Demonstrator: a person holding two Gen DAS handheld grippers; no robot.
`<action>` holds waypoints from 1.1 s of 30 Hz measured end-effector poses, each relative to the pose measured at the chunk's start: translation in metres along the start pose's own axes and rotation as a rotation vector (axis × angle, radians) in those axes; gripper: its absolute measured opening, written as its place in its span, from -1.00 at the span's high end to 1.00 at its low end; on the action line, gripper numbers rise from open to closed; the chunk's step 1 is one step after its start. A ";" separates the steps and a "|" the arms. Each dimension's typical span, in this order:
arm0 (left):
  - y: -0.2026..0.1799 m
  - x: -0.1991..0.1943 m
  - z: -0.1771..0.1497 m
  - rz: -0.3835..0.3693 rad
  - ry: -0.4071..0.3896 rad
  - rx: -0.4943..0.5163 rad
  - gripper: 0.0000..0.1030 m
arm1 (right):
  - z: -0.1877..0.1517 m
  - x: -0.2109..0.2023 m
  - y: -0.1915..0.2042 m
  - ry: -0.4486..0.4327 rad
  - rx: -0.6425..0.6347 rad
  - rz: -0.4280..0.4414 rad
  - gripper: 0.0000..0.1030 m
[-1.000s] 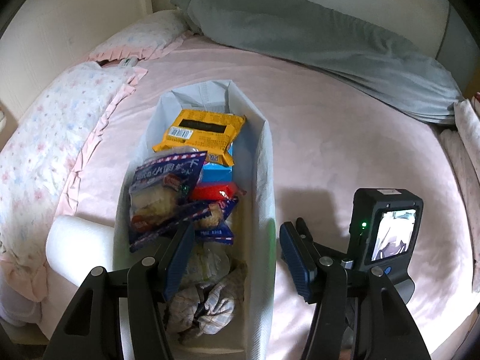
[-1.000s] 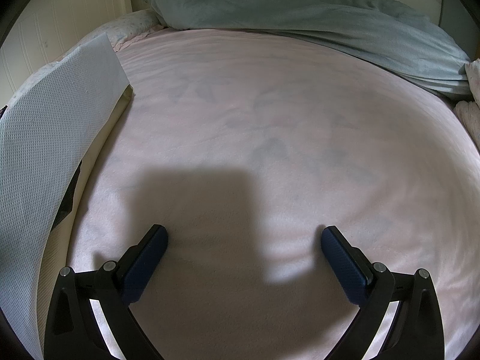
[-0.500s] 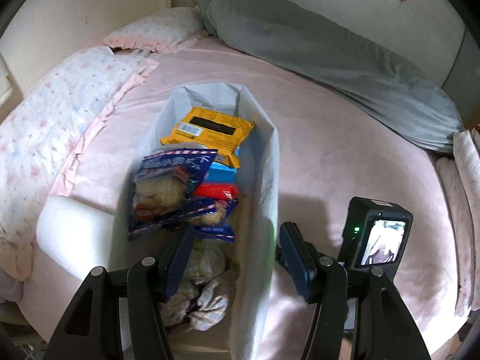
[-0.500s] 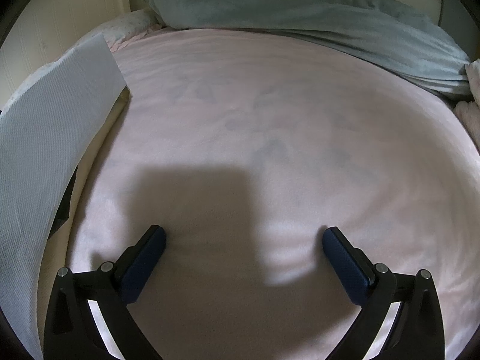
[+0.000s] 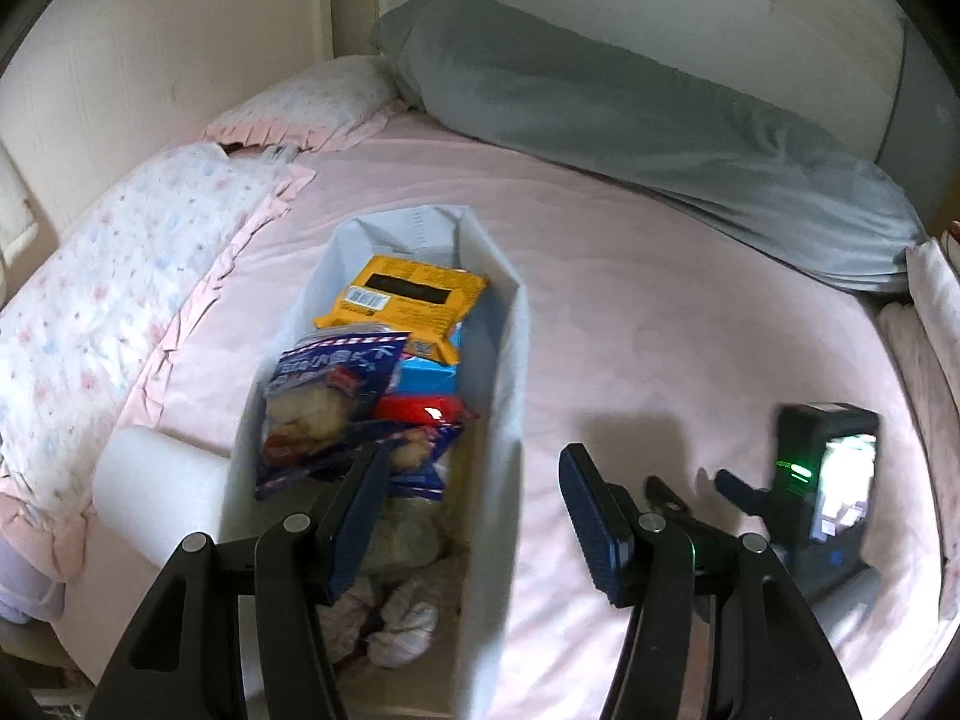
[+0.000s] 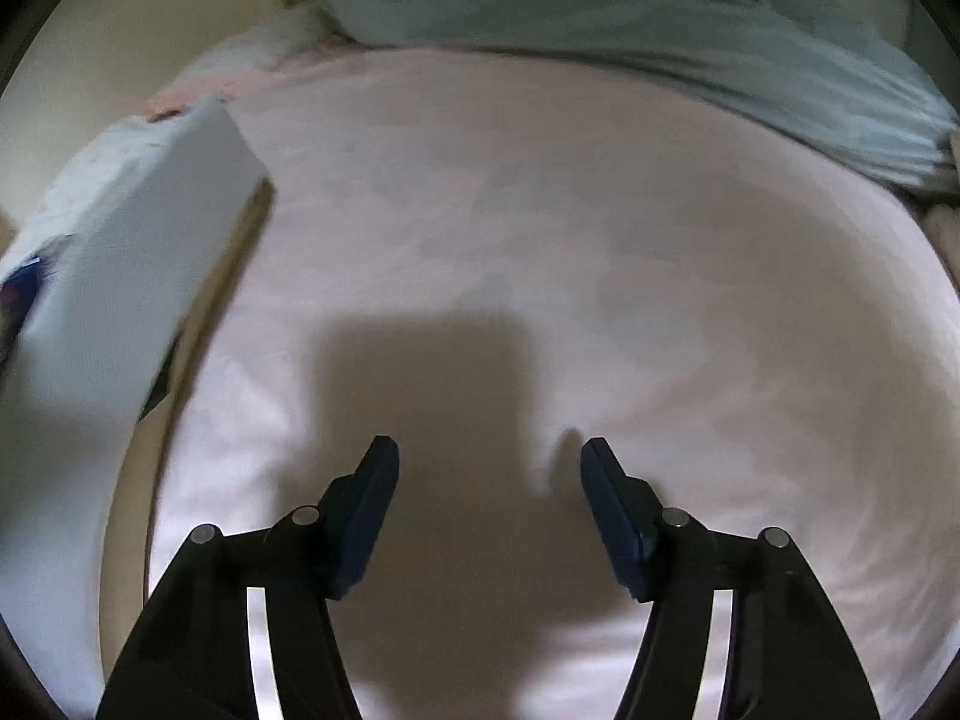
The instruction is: Organize objects
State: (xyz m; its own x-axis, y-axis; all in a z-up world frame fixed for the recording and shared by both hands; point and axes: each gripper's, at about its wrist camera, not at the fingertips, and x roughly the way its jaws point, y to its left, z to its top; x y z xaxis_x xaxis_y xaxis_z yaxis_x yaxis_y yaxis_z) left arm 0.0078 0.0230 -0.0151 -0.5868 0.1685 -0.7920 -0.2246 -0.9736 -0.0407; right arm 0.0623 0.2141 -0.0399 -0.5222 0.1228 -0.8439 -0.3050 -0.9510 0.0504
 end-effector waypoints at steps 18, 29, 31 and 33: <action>-0.013 -0.026 0.000 -0.087 -0.066 0.006 -0.10 | -0.034 0.014 -0.065 -0.025 -0.049 -0.048 -0.84; 0.061 -0.066 0.010 -0.068 -0.142 -0.153 -0.11 | -0.053 0.001 -0.065 -0.026 -0.057 -0.058 -0.84; 0.060 -0.058 0.008 -0.074 -0.108 -0.155 -0.11 | -0.054 0.000 -0.066 -0.026 -0.057 -0.058 -0.84; 0.055 -0.052 0.007 -0.049 -0.087 -0.132 -0.11 | -0.055 -0.001 -0.066 -0.026 -0.058 -0.059 -0.84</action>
State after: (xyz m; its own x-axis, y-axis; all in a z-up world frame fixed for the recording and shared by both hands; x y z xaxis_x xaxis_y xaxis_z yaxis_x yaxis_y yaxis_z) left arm 0.0207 -0.0379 0.0285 -0.6439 0.2232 -0.7318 -0.1536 -0.9747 -0.1621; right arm 0.1268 0.2612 -0.0718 -0.5256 0.1853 -0.8303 -0.2897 -0.9567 -0.0302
